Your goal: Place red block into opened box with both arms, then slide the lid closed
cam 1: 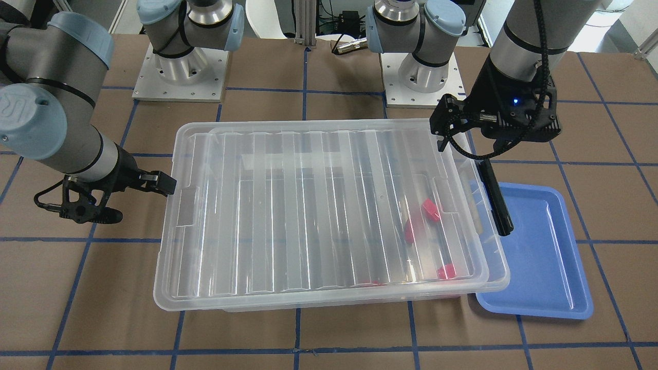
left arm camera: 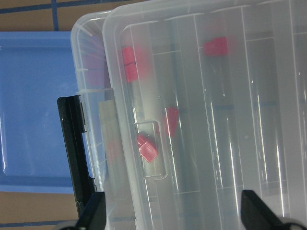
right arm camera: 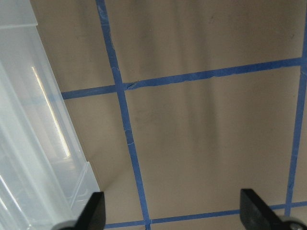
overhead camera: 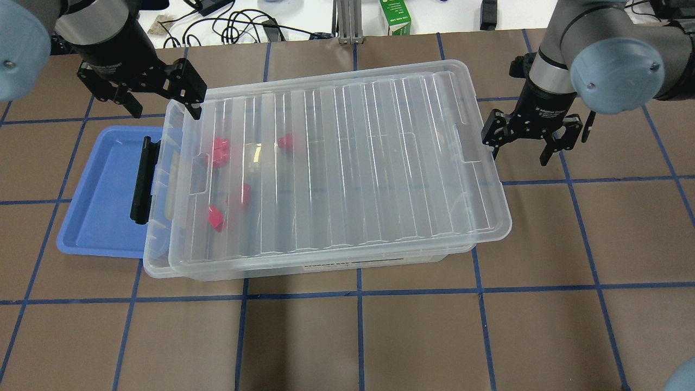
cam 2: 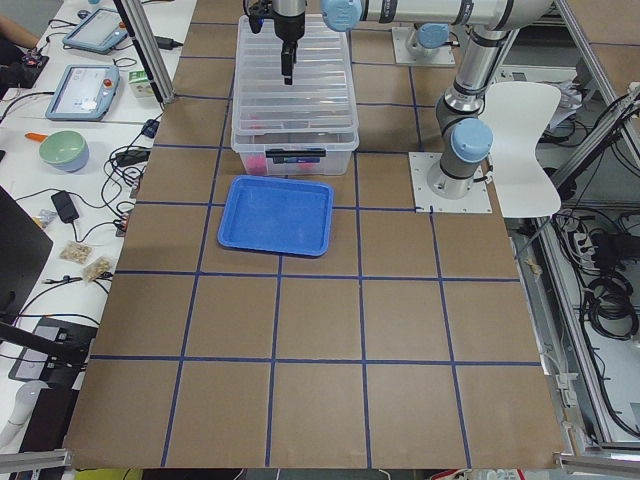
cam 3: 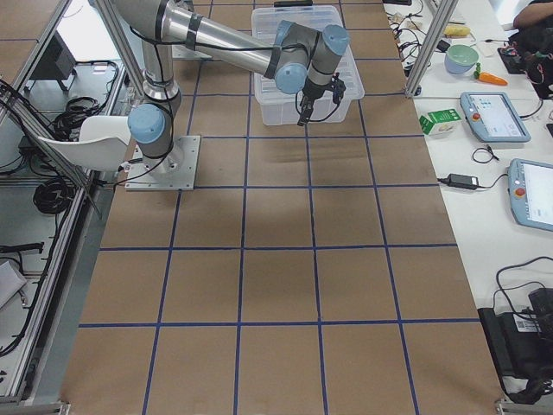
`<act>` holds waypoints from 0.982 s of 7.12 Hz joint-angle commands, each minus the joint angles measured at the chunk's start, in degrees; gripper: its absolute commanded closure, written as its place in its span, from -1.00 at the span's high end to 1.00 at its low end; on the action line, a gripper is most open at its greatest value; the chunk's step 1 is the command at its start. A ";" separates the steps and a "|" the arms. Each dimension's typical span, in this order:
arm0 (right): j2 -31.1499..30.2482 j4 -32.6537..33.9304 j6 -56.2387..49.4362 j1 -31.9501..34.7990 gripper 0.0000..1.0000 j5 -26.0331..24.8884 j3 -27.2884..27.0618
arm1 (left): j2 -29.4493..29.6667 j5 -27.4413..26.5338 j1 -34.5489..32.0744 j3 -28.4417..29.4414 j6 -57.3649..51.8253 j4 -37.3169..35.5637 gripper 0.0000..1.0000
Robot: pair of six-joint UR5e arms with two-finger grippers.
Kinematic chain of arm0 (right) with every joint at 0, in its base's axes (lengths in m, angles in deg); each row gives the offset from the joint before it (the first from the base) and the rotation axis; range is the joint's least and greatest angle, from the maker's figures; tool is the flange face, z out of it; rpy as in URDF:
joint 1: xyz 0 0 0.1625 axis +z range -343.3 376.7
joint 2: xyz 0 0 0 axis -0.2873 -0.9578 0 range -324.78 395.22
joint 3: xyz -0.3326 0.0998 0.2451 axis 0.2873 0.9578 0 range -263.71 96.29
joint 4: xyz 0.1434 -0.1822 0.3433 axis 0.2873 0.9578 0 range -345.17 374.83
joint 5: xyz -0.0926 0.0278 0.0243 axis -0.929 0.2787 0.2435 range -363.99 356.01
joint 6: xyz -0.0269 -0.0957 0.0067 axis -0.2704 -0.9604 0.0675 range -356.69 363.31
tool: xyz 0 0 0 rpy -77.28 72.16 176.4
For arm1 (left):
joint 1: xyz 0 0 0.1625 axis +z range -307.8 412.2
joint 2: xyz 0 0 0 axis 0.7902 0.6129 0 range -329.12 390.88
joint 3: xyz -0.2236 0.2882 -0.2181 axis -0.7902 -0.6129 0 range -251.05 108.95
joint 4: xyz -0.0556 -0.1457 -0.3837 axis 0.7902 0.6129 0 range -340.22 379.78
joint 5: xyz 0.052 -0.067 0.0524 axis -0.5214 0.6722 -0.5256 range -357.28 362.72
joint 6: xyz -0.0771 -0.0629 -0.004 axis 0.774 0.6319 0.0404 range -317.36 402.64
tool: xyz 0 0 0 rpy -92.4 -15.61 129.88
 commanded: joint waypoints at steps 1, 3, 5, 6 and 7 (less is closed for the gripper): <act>-0.84 -1.22 0.00 -0.10 1.00 -0.36 3.92 | 0.00 0.00 0.00 -0.09 0.00 0.00 1.00; -4.60 -8.32 0.00 0.25 1.00 -0.28 9.55 | -0.09 -0.09 -0.09 -0.09 0.00 0.17 1.00; -9.96 -10.46 4.27 2.26 1.00 -0.89 10.36 | -0.35 -0.18 -0.09 0.00 0.00 0.62 1.00; -11.55 -10.46 8.31 5.05 1.00 -0.98 9.93 | -0.35 -0.18 -0.09 -0.09 0.00 0.62 1.00; -11.91 -10.55 10.27 7.61 1.00 -1.24 9.58 | -0.35 -0.18 -0.09 -0.09 0.00 0.62 1.00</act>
